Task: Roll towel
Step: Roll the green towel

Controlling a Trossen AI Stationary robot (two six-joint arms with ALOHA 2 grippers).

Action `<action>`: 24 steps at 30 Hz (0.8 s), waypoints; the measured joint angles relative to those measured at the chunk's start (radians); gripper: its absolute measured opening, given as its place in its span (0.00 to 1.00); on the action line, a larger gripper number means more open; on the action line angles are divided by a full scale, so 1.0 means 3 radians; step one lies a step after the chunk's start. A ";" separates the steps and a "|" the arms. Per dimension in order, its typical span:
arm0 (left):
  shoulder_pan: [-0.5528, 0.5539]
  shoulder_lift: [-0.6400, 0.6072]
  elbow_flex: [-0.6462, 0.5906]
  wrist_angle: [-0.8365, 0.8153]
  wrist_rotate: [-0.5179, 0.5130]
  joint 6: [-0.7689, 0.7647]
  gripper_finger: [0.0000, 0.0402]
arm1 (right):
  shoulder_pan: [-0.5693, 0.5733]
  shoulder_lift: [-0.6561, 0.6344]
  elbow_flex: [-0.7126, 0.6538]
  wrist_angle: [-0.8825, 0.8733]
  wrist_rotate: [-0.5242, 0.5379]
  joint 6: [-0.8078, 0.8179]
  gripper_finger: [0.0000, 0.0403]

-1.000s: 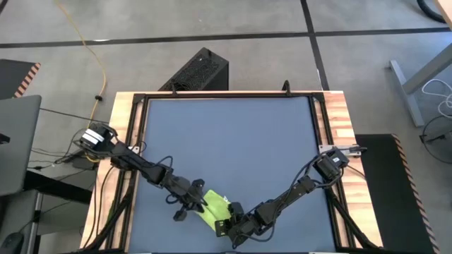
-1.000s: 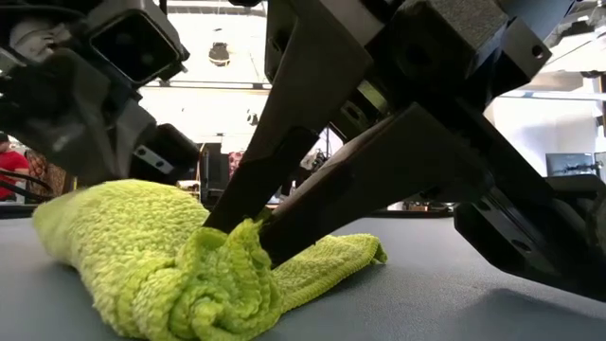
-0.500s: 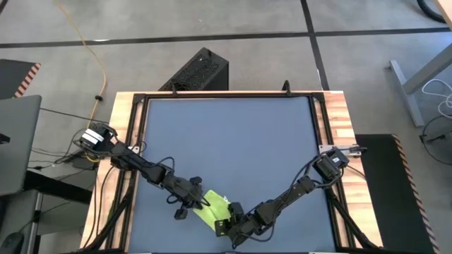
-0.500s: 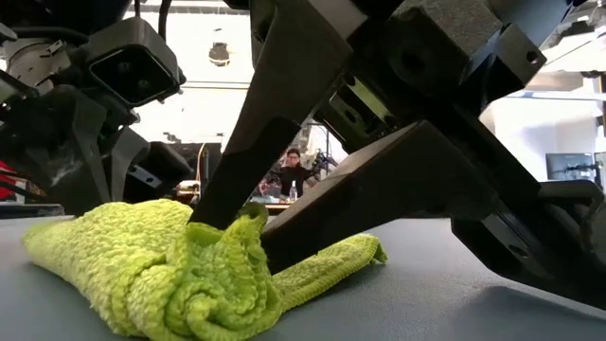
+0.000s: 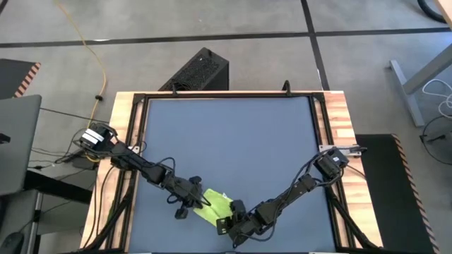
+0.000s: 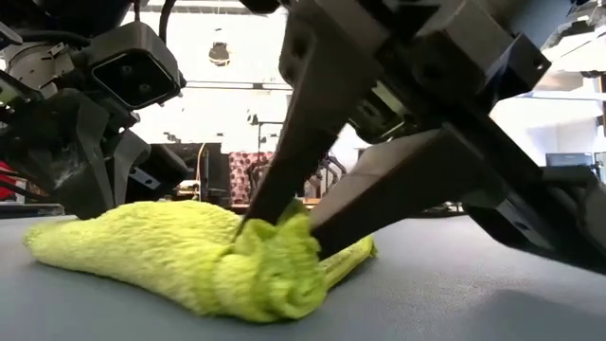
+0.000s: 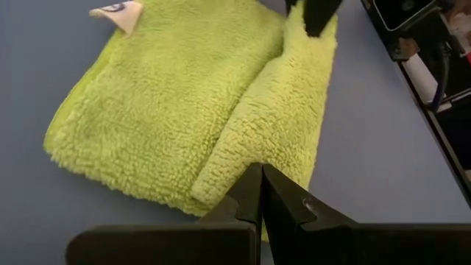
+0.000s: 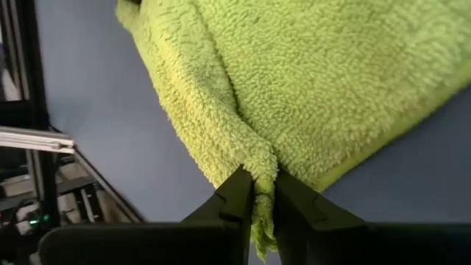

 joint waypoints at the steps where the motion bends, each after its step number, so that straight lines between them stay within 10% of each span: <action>1: 0.0000 0.0000 0.0000 0.0000 -0.0001 -0.0003 0.00 | -0.0006 -0.0018 0.0000 -0.0033 -0.0001 -0.0037 0.18; 24: 0.0001 0.0001 -0.0006 -0.0107 -0.0027 -0.0246 0.00 | -0.0059 -0.0381 -0.0005 -0.0733 -0.0202 -0.0386 0.55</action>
